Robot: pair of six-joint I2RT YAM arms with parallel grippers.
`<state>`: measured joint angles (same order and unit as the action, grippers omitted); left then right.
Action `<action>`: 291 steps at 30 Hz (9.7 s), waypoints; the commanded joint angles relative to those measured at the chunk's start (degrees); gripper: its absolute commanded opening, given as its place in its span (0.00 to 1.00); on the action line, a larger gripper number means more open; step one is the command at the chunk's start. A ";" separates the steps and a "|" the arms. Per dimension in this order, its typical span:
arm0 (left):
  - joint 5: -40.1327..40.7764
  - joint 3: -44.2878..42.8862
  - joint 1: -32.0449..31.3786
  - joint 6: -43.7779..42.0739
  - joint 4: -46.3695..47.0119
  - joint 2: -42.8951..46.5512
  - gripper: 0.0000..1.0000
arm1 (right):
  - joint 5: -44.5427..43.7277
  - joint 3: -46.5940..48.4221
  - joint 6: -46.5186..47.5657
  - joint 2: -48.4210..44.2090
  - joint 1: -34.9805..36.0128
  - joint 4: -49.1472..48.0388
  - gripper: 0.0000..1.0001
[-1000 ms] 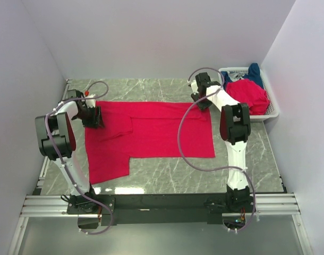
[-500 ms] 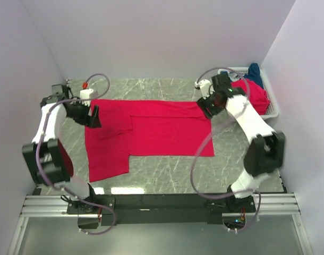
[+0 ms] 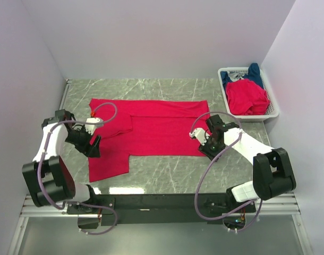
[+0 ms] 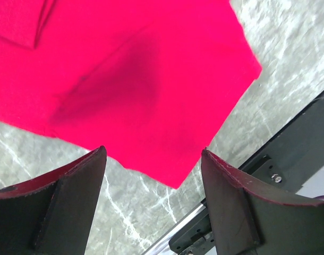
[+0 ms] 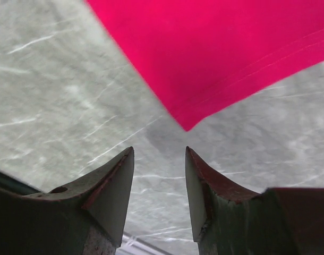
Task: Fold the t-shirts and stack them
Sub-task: Fold the tshirt
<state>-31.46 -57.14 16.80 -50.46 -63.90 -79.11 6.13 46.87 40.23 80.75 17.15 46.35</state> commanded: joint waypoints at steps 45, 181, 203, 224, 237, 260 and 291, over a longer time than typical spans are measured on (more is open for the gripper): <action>16.17 19.08 -6.86 -21.00 21.78 6.25 0.65 | -3.49 4.72 -1.47 10.83 3.16 -6.62 0.00; -0.88 -10.71 5.09 17.58 18.46 -24.86 0.47 | 17.60 32.67 -25.11 32.28 -19.34 1.99 0.50; 4.66 -3.77 10.63 13.02 12.05 -18.80 0.01 | 7.23 27.31 -18.70 27.01 -19.79 6.30 0.00; -10.98 -11.15 14.58 19.25 7.29 -16.07 0.52 | 33.76 33.20 -44.92 15.91 3.76 -8.53 0.35; -3.61 -6.93 9.05 32.08 19.76 -19.59 0.49 | 37.11 36.01 -68.69 31.48 23.35 -33.85 0.53; 0.53 -2.36 8.60 33.23 23.56 -18.54 0.48 | 32.36 42.69 -86.10 47.30 33.13 -48.81 0.52; 1.14 -3.15 8.60 32.53 22.94 -19.50 0.49 | 32.98 41.29 -90.33 52.14 34.18 -49.78 0.49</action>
<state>-30.50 -59.90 25.56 -16.88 -40.93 -99.26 40.32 87.07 -50.52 131.94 50.72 -4.84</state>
